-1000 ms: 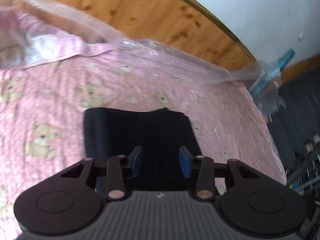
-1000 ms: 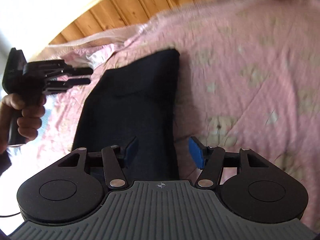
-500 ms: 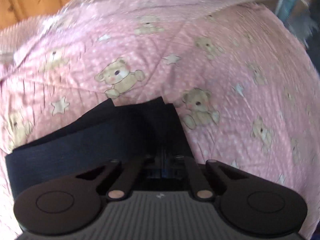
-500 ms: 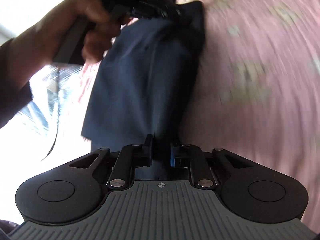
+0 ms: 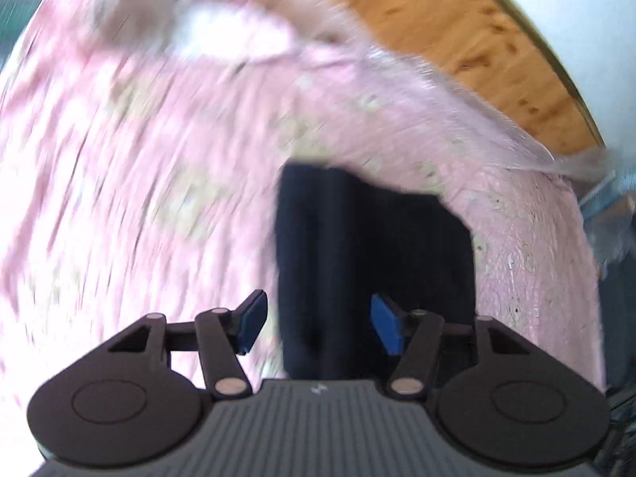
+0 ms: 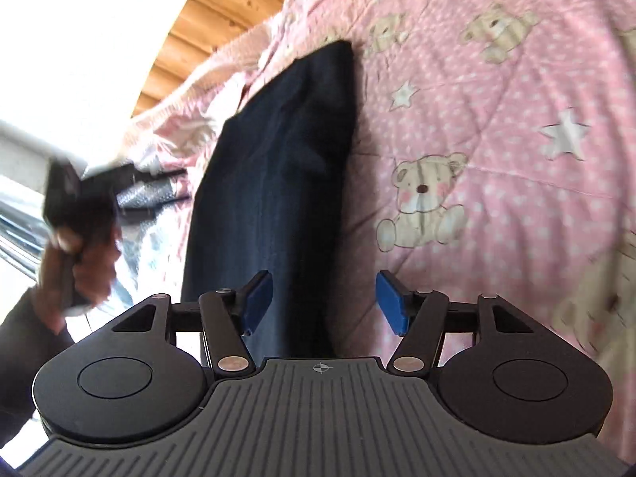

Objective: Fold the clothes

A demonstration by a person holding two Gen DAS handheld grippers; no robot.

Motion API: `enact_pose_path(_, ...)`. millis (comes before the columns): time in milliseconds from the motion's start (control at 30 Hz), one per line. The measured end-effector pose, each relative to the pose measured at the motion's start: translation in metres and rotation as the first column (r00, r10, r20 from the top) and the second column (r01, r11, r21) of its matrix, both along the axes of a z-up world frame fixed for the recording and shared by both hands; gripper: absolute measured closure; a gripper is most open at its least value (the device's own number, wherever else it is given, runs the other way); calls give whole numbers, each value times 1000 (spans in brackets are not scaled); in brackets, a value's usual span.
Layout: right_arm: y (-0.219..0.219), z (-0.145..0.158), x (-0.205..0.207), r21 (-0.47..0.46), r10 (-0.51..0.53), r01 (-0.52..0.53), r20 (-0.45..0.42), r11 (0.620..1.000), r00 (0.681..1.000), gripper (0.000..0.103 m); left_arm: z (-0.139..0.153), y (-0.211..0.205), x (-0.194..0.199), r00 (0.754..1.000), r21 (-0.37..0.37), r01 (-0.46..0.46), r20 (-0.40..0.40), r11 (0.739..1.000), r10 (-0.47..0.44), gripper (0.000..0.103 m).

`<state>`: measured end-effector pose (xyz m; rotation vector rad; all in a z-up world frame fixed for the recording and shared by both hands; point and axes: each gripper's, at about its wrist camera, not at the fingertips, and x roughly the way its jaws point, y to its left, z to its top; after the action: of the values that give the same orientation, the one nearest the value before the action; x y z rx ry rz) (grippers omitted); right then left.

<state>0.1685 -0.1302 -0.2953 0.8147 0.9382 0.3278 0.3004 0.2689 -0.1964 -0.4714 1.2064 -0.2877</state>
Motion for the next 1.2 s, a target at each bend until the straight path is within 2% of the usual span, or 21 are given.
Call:
enact_pose_path(100,9,0,2,0,21,-21,-2,1000,1000,41,1,1,-25,999,-48,3,48,999,0,52)
enact_pose_path(167,13,-1,1,8,31,-31,-11,999,999,41,9,-4,-37,996,-29,15,90,999,-12,52)
enact_pose_path(300,10,-1,12,12,25,-25,-22,1000,999,40,1,-24,-47,994,-5,74,80,997,-73,56)
enact_pose_path(333,9,-2,16,12,21,-21,-26,1000,999,40,-4,-28,-48,994,16,78,71,997,-79,62)
enact_pose_path(367,9,-2,19,11,17,-17,-30,1000,999,40,-6,-31,-49,994,33,85,72,996,-87,75)
enact_pose_path(400,8,-2,20,4,18,-18,-31,1000,999,40,-7,-33,-50,992,48,93,76,995,-96,78)
enact_pose_path(467,10,0,18,-10,28,-28,-29,1000,999,40,-8,-34,-52,991,58,100,82,993,-104,95)
enact_pose_path(500,12,0,19,-15,38,-38,-28,999,999,45,-5,-32,-54,992,40,89,82,995,-92,96)
enact_pose_path(533,13,0,19,-6,53,-53,-28,999,998,73,0,-27,-58,994,18,77,82,997,-78,97)
enact_pose_path(567,14,1,17,2,70,-70,-24,998,997,83,5,-21,-63,995,-5,59,74,998,-59,98)
enact_pose_path(633,15,4,15,-18,81,-82,-20,997,996,83,0,-12,-69,1000,-35,23,21,999,-22,98)
enact_pose_path(700,17,6,14,-37,92,-93,-17,995,996,83,-17,-12,-69,1000,-13,17,-24,1000,-17,98)
enact_pose_path(767,17,3,15,-50,91,-92,-31,994,995,69,-24,-12,-67,999,3,17,-36,1000,-16,95)
enact_pose_path(800,17,4,16,-64,79,-81,-37,995,996,57,-19,-11,-66,1000,3,19,-16,1000,-19,94)
enact_pose_path(833,17,5,16,-77,65,-67,-37,995,997,49,-15,-10,-65,1000,3,21,3,1000,-21,88)
enact_pose_path(900,15,4,16,-64,58,-60,-35,996,998,43,-5,-8,-62,999,2,26,42,1000,-26,76)
enact_pose_path(967,14,3,16,-50,51,-52,-34,997,998,42,6,-3,-52,996,28,-8,88,1000,6,47)
enact_pose_path(1067,12,0,16,-18,41,-42,-36,999,998,42,1,-4,-24,994,59,-40,99,997,34,40)
enact_pose_path(1167,13,-5,17,36,39,-37,-45,999,998,42,-27,-12,4,999,10,-6,46,1000,6,40)
enact_pose_path(1200,14,-7,18,52,46,-44,-47,998,998,43,-34,-15,7,999,5,8,53,1000,-8,40)
